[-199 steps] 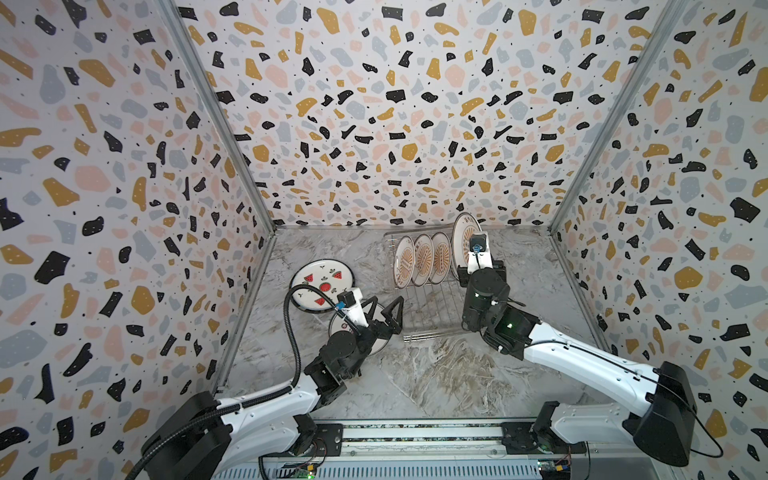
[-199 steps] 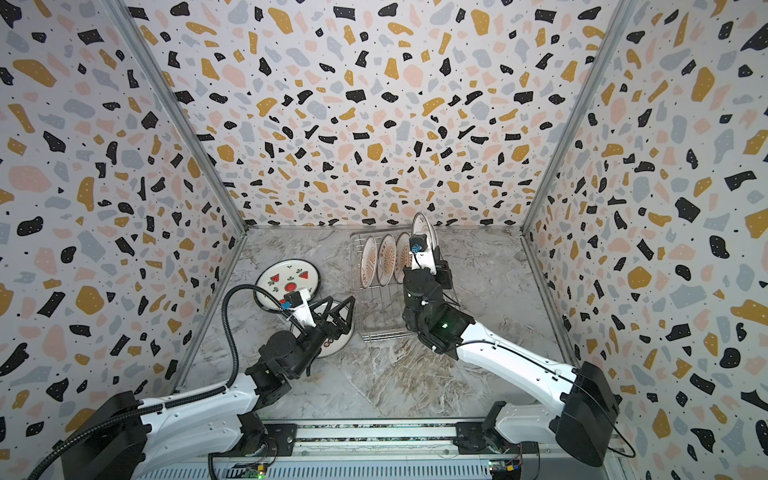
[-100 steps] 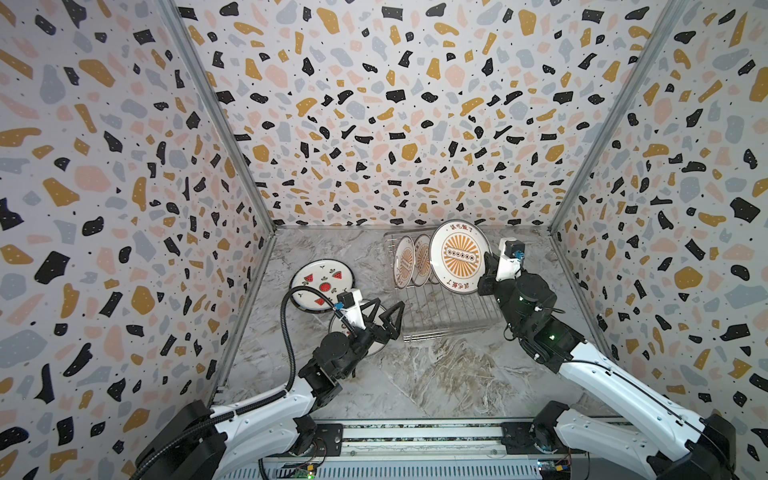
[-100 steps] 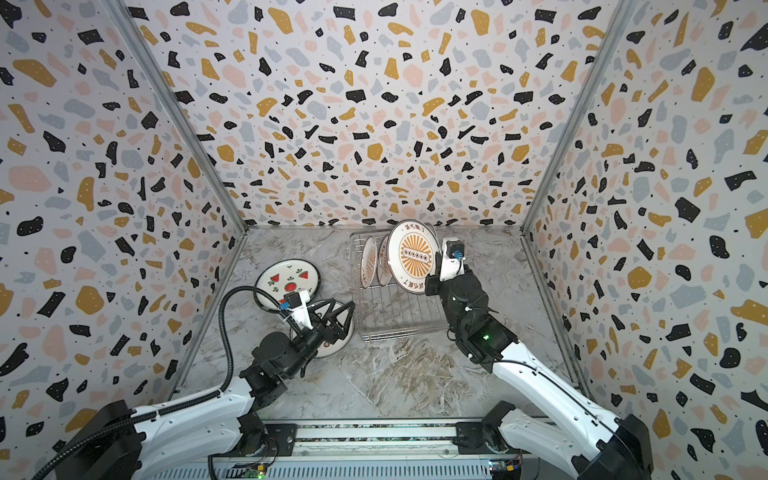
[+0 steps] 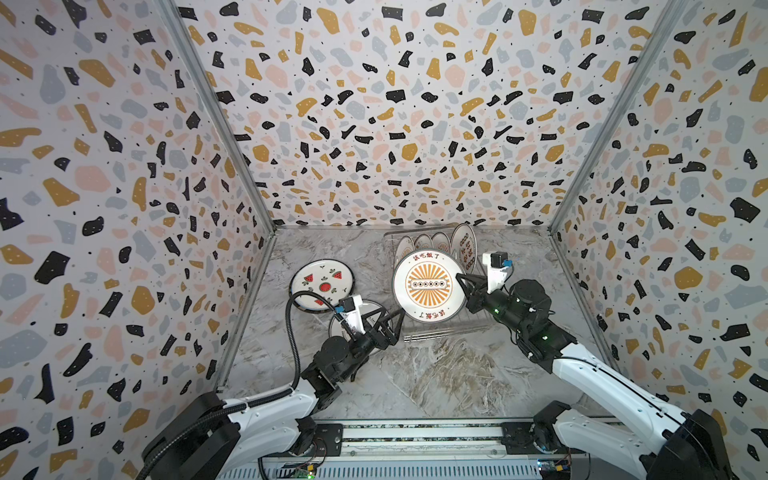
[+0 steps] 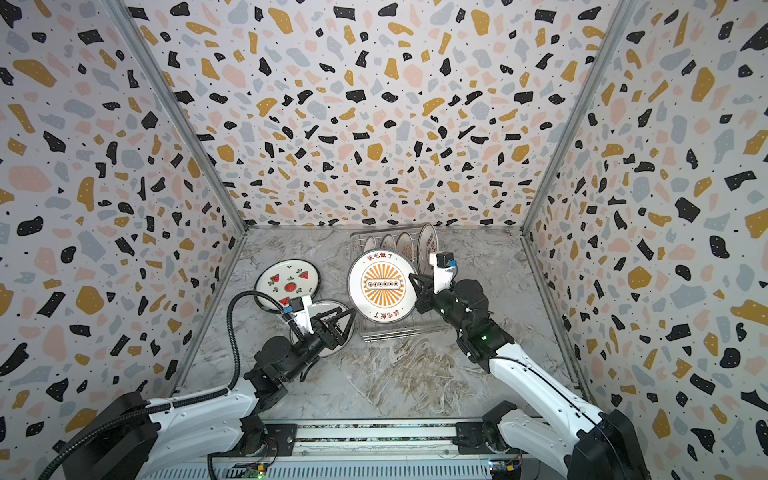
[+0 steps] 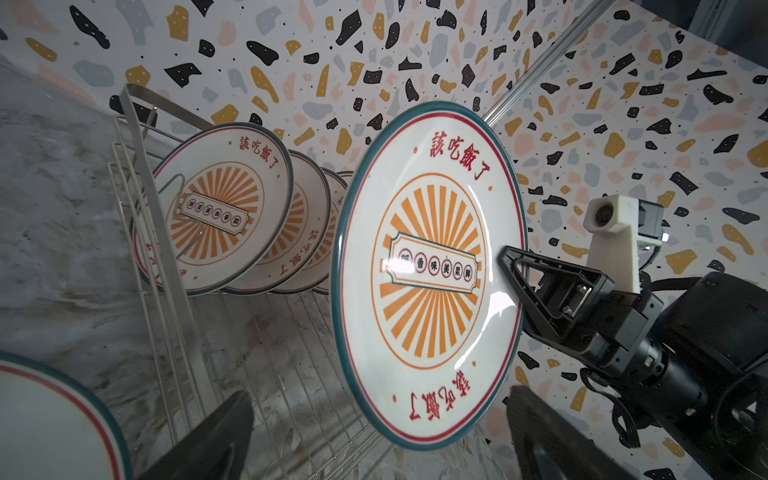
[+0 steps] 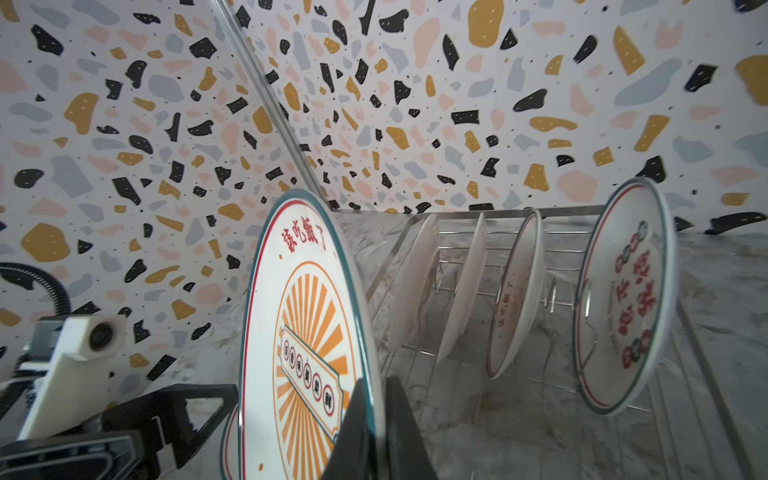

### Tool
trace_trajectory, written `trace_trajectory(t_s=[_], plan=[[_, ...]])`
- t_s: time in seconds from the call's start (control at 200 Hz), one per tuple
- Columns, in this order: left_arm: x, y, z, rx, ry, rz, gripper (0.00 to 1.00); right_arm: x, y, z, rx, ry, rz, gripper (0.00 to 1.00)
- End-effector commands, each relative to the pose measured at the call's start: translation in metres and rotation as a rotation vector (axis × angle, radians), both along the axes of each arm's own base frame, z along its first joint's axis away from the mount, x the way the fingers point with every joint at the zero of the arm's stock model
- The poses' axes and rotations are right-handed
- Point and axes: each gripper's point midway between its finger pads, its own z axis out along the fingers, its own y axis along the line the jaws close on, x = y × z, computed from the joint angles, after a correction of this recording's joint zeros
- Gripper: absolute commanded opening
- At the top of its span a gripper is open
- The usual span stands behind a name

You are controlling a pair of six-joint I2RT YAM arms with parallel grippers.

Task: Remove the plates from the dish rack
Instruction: 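Carry the sunburst plate toward the left gripper with the right gripper, then grip the sunburst plate rim with the left gripper while right releases it, then lower the sunburst plate onto the red-text plate with left while right returns to rack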

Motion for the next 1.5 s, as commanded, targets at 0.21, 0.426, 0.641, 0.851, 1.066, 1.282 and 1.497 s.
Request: trace_trajectory(t_s=[0.21, 0.426, 0.641, 0.851, 1.066, 1.282, 1.497], plan=[[-0.001, 0.007, 0.012, -0.14, -0.006, 0.008, 0.64, -0.024, 0.023, 0.032, 0.172, -0.067, 0.202, 0.0], [-0.003, 0.001, 0.01, -0.144, 0.015, -0.026, 0.33, -0.016, 0.026, 0.02, 0.167, -0.052, 0.188, 0.0], [-0.002, -0.001, 0.006, -0.138, 0.04, -0.03, 0.08, -0.014, 0.035, 0.008, 0.157, -0.032, 0.209, 0.0], [-0.002, -0.003, 0.007, -0.153, 0.052, -0.04, 0.0, -0.017, 0.043, -0.004, 0.138, -0.017, 0.251, 0.02], [-0.002, -0.002, 0.011, -0.177, 0.058, -0.041, 0.0, -0.016, 0.049, -0.013, 0.114, -0.005, 0.262, 0.19], [-0.001, 0.008, 0.011, -0.196, 0.068, 0.003, 0.0, -0.009, 0.045, -0.024, 0.09, 0.012, 0.219, 0.39], [0.001, 0.021, 0.012, -0.193, 0.064, 0.05, 0.0, -0.003, 0.04, -0.036, 0.071, 0.029, 0.177, 0.62]])
